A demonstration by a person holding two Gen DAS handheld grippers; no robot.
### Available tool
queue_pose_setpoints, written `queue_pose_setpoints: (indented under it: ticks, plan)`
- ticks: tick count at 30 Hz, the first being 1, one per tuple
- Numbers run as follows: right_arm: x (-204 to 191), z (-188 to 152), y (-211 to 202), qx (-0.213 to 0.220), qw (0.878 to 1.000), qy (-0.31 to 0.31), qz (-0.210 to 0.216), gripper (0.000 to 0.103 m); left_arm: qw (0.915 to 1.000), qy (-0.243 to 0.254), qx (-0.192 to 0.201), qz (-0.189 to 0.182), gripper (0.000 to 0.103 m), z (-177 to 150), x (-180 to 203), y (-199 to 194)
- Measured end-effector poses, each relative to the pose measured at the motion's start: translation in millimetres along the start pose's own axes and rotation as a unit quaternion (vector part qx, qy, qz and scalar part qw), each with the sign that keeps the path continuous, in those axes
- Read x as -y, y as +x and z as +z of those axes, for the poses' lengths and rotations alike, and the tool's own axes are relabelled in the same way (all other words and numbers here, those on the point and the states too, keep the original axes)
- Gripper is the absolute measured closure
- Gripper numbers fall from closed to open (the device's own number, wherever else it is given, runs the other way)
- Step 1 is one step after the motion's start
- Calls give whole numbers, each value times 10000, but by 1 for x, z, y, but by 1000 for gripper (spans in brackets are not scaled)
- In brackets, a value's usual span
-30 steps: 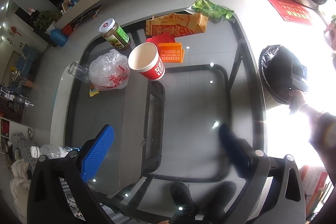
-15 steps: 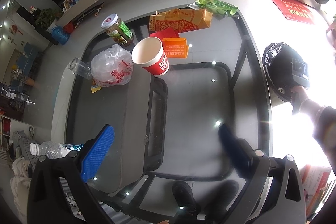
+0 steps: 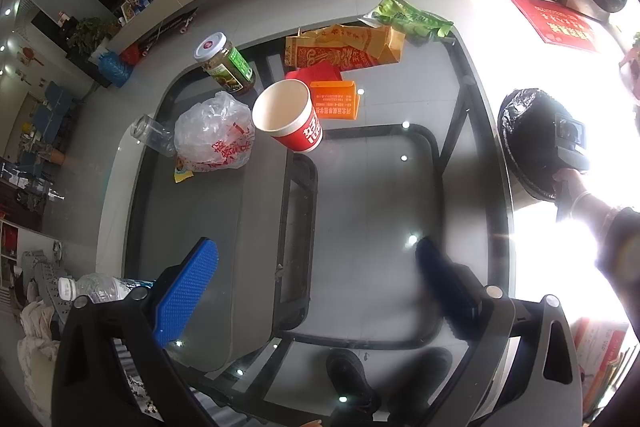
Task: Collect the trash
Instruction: 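Open the right gripper to drop the can into the bin, then raise the open right gripper out of the bin back toward the table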
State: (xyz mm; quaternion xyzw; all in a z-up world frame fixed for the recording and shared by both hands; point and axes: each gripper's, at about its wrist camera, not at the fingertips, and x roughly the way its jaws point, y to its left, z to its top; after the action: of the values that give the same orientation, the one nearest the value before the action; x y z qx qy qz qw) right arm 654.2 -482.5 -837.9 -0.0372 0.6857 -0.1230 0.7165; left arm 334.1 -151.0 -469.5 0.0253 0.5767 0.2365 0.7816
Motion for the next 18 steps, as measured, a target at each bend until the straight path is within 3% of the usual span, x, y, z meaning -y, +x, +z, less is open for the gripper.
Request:
queue_pose_setpoints:
  ticks: [10,12,18]
  plan:
    - [-3,-10,3,-80,9999,-89,6,46,10000,-22,33,-28,6,1,-2,-5]
    - [-4,-14,4,-85,9999,-108,76,41,10000,-33,44,-35,6,1,-3,-6]
    - [-6,-23,-16,172,9992,-253,240,37,10000,-51,63,-58,6,1,-2,-9]
